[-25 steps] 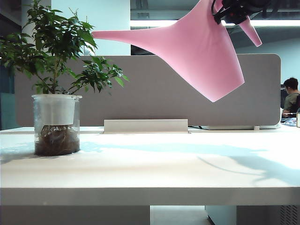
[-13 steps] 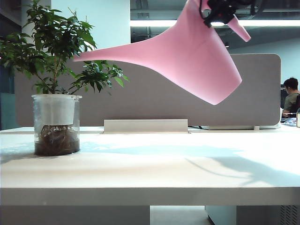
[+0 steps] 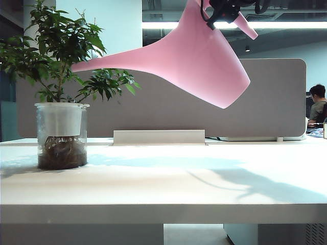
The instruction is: Pick up the watering can from the table, water the potted plant, and put the can back.
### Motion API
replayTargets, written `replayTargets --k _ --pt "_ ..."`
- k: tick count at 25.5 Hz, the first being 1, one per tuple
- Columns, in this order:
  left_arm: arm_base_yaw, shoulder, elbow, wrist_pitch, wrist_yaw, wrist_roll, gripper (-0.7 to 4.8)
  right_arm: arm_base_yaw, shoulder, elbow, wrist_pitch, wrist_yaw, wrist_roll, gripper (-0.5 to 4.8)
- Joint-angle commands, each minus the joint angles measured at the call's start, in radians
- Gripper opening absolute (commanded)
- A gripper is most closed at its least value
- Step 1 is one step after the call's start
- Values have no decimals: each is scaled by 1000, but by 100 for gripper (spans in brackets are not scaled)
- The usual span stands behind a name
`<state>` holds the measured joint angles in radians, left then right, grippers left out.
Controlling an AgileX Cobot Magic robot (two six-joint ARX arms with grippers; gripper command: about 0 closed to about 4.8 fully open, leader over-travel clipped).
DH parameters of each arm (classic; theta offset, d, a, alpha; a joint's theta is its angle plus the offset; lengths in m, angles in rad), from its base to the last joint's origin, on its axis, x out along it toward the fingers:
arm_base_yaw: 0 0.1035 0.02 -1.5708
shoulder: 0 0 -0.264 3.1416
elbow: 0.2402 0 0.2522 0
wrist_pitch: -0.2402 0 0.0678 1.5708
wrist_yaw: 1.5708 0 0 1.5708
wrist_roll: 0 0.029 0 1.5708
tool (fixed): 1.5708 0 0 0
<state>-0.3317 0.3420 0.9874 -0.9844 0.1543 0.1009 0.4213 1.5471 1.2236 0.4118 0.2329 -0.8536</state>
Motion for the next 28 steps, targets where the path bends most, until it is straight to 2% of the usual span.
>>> replayTargets --k 1,4,9,21,28 --pt "-1 0 3 13 4 3 -5 1 14 43 60 5 7 -3" --pt "-1 0 3 13 3 3 -5 3 23 53 58 4 -2 -3" --pt "-1 0 3 13 3 3 -5 14 23 54 88 5 -132 -3" --pt "-1 0 3 13 3 3 -5 16 59 196 72 34 -155 -3" --pt "-1 0 3 13 4 3 -5 61 68 202 63 25 -278 -3"
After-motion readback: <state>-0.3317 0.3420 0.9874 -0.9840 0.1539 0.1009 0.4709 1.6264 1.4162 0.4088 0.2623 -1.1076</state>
